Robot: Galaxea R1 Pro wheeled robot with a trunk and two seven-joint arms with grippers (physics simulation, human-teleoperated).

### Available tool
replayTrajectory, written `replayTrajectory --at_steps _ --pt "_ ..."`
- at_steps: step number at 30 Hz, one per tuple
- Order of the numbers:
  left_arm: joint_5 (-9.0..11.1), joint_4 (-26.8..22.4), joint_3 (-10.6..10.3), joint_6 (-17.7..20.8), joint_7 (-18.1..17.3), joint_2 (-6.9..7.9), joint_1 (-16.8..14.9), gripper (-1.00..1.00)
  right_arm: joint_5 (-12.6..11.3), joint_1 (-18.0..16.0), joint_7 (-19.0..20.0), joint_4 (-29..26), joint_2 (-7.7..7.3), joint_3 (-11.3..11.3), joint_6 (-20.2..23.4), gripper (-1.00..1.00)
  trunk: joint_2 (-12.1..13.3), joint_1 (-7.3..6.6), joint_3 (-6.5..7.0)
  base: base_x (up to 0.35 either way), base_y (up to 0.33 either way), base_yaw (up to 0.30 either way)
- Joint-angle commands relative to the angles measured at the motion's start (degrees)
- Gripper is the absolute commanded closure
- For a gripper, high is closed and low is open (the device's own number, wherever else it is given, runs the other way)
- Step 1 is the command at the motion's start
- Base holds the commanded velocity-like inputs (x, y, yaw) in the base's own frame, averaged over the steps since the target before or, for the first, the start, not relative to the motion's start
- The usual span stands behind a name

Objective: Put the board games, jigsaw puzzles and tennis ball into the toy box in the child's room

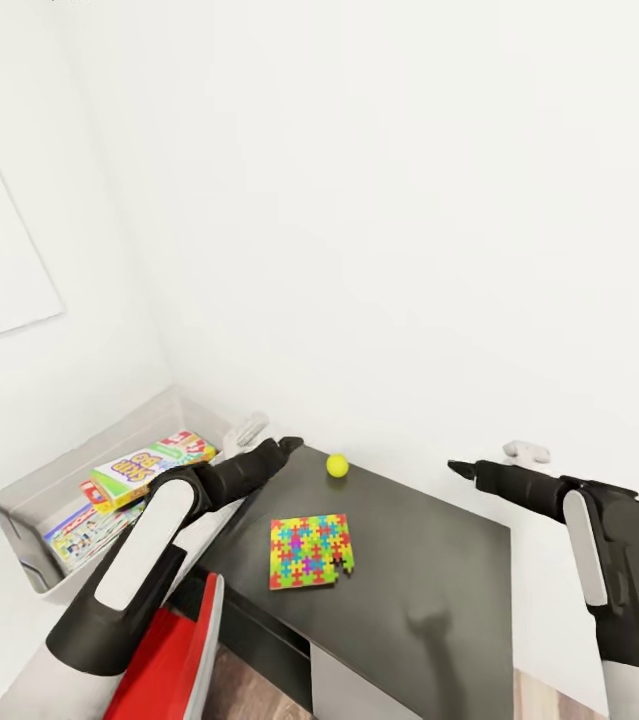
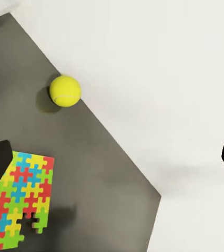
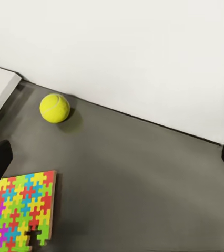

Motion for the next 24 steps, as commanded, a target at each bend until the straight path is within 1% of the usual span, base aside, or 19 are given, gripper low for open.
replayTrajectory --at_steps 1,3,4,7,8,10,11,12,13,14,15,17,18,20,21,23,24 --pt "0.6 -0.1 0.8 0.6 0.9 -0.01 -0.2 -1.00 -0.3 -0.9 -1.2 1.5 0.14 0.0 0.4 -1.00 0.3 -0.21 0.10 0.000 0.000 0.044" --pt "0.9 -0.1 2.7 1.6 2.0 -0.09 -0.4 -1.00 -0.5 -3.1 -3.2 5.5 0.34 0.1 0.4 -1.00 1.1 -0.65 0.46 0.000 0.000 0.108" --pt "0.9 -0.1 2.7 1.6 2.0 -0.09 -0.4 -1.00 -0.5 -3.1 -3.2 5.5 0.34 0.1 0.4 -1.00 1.5 -0.87 0.64 0.000 0.000 0.129" --pt "1.1 -0.1 5.0 2.6 4.4 -0.19 -0.6 -1.00 -0.5 -7.9 -5.2 13.7 0.87 0.1 0.4 -1.00 2.7 -1.53 1.18 0.000 0.000 0.186" --pt "1.1 -0.1 5.0 2.6 4.4 -0.19 -0.6 -1.00 -0.5 -7.9 -5.2 13.7 0.87 0.1 0.4 -1.00 3.2 -1.74 1.36 0.000 0.000 0.209" --pt "1.2 -0.1 6.0 3.0 6.4 -0.19 -0.8 -1.00 -0.4 -11.5 -6.3 20.7 1.74 0.1 0.4 -1.00 4.0 -2.18 1.72 0.000 0.000 0.233" --pt "1.2 -0.1 6.0 3.0 6.4 -0.19 -0.8 -1.00 -0.4 -11.5 -6.3 20.7 1.74 0.1 0.4 -1.00 4.4 -2.40 1.90 0.000 0.000 0.240" --pt "1.3 -0.1 6.3 3.2 7.5 -0.14 -0.8 -1.00 -0.3 -13.3 -7.0 24.5 2.24 0.1 0.4 -1.00 4.8 -2.62 2.08 0.000 0.000 0.251" --pt "1.3 -0.1 7.6 3.5 10.3 -0.15 -0.9 -1.00 -0.3 -19.0 -10.2 36.5 3.35 0.0 -2.3 -1.00 5.2 -2.84 2.26 0.000 0.000 0.272" --pt "1.3 -0.1 8.0 3.6 11.1 -0.18 -0.9 -1.00 -0.3 -20.9 -11.6 40.4 3.58 -0.1 -4.3 -1.00 5.6 -3.06 2.44 0.000 0.000 0.277" --pt "1.3 -0.1 8.0 3.6 11.1 -0.18 -0.9 -1.00 -0.3 -20.9 -11.6 40.4 3.58 -0.1 -4.3 -1.00 6.0 -3.28 2.62 0.000 0.000 0.277" --pt "1.4 -0.1 8.5 3.7 12.4 -0.26 -0.9 -1.00 -0.4 -24.5 -14.4 47.8 3.95 -0.1 -8.9 -1.00 6.8 -3.72 2.98 0.000 0.000 0.282" --pt "1.4 -0.1 8.5 3.7 12.4 -0.26 -0.9 -1.00 -0.4 -24.5 -14.4 47.8 3.95 -0.1 -8.9 -1.00 7.2 -3.94 3.16 0.000 0.000 0.283" --pt "1.4 -0.1 8.9 3.8 13.3 -0.31 -0.9 -1.00 -0.5 -27.8 -16.8 54.4 4.24 -0.2 -13.1 -1.00 8.0 -4.38 3.51 0.000 0.000 0.286" --pt "1.4 -0.1 8.9 3.8 13.3 -0.31 -0.9 -1.00 -0.5 -27.8 -16.8 54.4 4.24 -0.2 -13.1 -1.00 8.4 -4.60 3.69 0.000 0.000 0.287" --pt "1.4 -0.1 9.1 3.8 13.9 -0.37 -0.9 -1.00 -0.6 -30.4 -18.6 59.6 4.63 -0.3 -16.3 -1.00 9.2 -5.04 4.03 0.000 0.000 0.289" --pt "1.4 -0.1 9.1 3.8 13.9 -0.37 -0.9 -1.00 -0.6 -30.4 -18.6 59.6 4.63 -0.3 -16.3 -1.00 9.6 -5.26 4.20 0.000 0.000 0.290"
